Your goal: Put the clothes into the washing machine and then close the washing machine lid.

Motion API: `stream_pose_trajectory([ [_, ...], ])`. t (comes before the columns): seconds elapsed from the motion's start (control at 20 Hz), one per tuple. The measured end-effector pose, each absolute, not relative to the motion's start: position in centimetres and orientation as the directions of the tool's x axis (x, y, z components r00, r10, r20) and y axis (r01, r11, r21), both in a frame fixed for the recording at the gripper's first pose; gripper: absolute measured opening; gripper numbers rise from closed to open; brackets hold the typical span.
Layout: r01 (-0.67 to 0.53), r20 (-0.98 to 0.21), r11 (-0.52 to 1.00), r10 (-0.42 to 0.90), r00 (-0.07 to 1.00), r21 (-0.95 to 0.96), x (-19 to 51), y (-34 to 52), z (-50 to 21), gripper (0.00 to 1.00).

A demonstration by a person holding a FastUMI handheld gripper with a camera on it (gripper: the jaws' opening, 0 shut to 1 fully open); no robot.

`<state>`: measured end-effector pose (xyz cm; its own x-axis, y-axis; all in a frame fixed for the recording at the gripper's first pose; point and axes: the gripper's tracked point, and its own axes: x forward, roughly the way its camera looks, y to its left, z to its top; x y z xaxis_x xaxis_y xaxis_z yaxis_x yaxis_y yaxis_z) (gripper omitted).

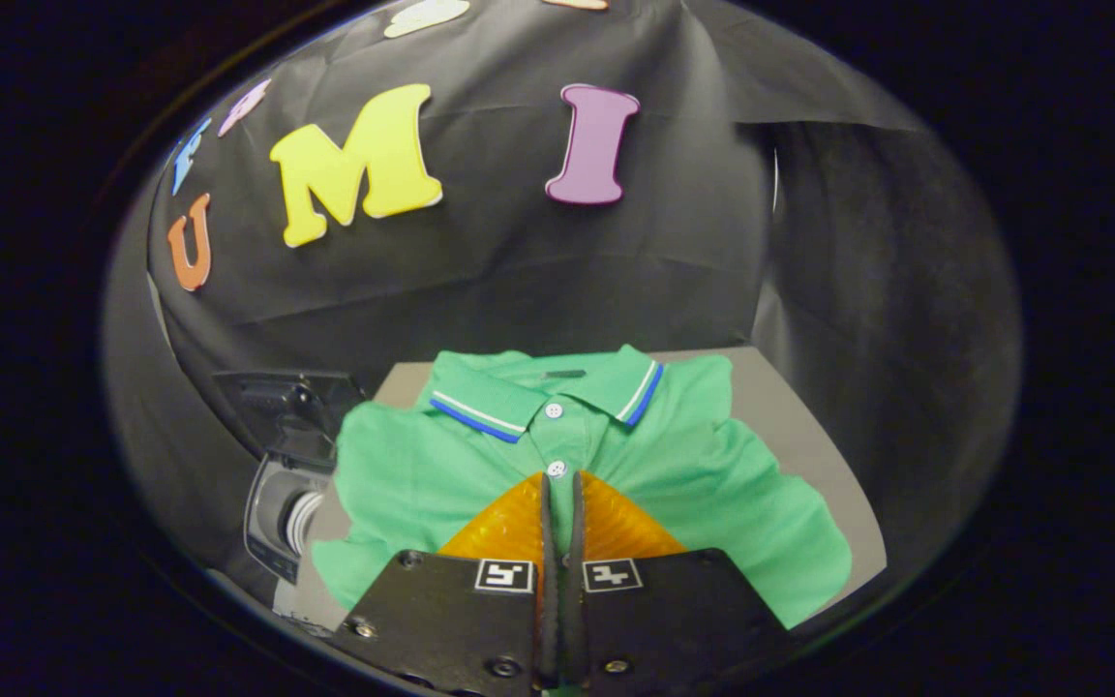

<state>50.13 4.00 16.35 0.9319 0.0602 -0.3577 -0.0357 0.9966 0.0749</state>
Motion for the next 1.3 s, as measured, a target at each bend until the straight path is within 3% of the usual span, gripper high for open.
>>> stream_pose_trajectory([
  [0.8, -0.211, 0.018, 0.964, 0.211, 0.977, 0.163, 41.5, 12.2, 34.5, 0.06],
  [1.3, -0.343, 0.088, 0.933, 0.334, 0.938, 0.109, 37.5, 24.5, 38.8, 0.05],
])
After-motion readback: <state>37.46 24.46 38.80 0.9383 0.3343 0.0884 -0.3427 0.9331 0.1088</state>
